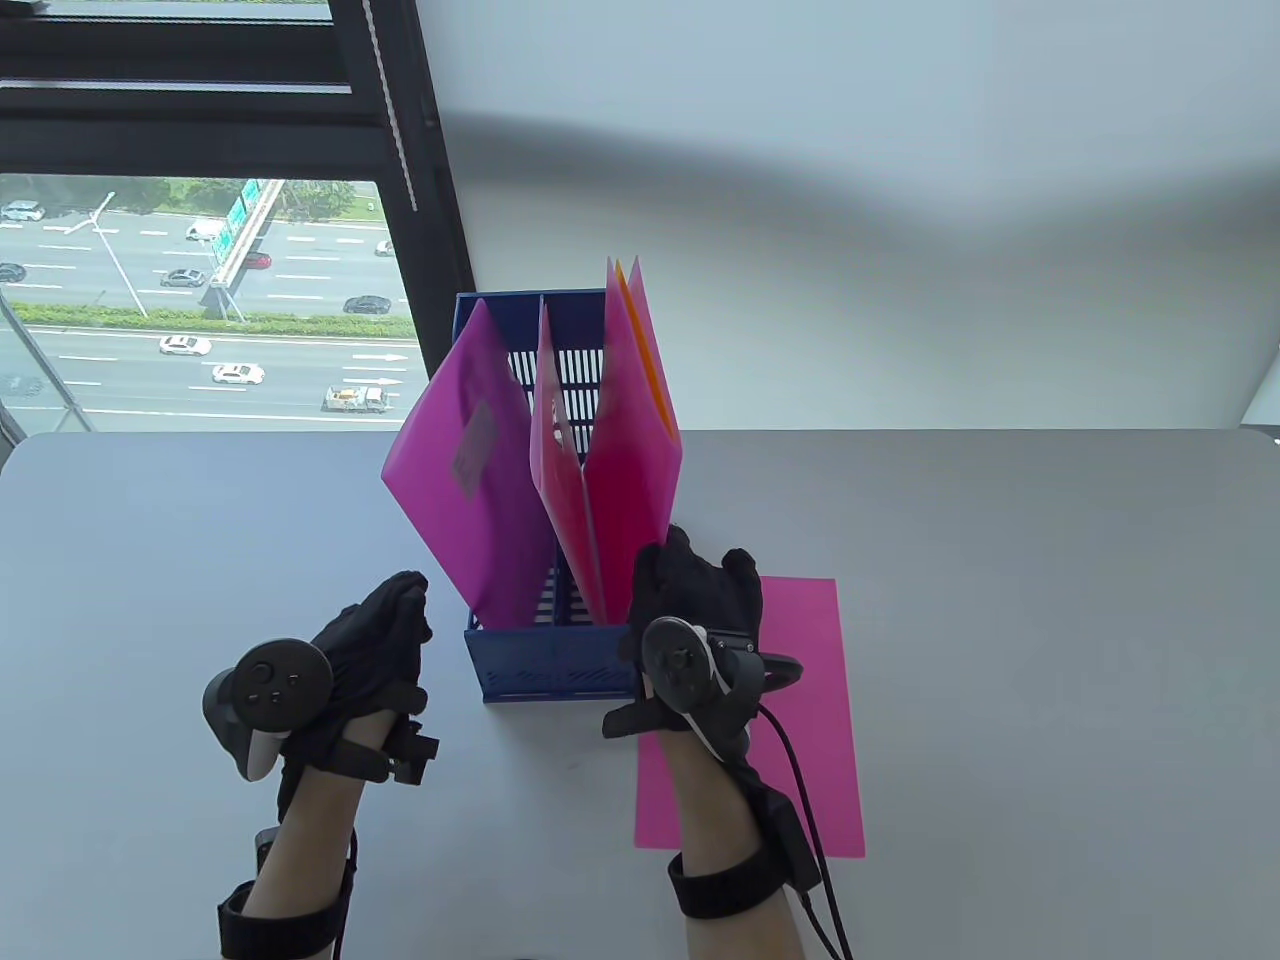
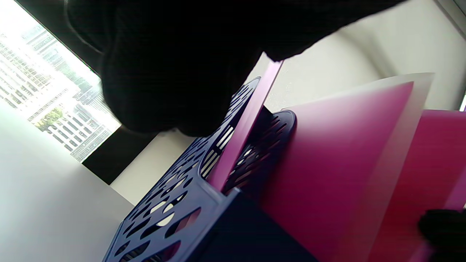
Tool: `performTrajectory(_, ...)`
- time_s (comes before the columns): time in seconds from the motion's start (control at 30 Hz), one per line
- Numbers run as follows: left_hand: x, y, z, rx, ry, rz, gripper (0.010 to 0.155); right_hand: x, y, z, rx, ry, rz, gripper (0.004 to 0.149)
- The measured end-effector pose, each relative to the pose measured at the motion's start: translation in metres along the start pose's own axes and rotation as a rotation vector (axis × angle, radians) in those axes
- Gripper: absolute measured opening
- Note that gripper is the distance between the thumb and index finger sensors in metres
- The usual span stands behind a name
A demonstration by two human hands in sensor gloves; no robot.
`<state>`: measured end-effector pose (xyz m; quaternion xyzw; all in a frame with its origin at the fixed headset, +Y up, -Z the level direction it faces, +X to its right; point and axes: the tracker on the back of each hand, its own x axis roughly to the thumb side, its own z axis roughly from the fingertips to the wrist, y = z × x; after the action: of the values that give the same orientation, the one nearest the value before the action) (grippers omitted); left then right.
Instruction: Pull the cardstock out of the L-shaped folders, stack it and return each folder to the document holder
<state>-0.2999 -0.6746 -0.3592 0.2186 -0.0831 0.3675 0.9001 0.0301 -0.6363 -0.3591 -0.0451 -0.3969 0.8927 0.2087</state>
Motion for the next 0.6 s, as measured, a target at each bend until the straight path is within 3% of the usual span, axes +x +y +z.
performTrajectory(0.33, 0.018, 0.013, 0.003, 0.089, -0.074, -0.001, 0.049, 0.01, -0.051, -0.005, -0.153, -0.023, -0.062, 0.04)
performTrajectory(0.6, 0.052, 0.019, 0.01, 0.11, -0.216, -0.024, 0.054, 0.018, -0.08, -0.005, -0.199, -0.025, -0.154, 0.04)
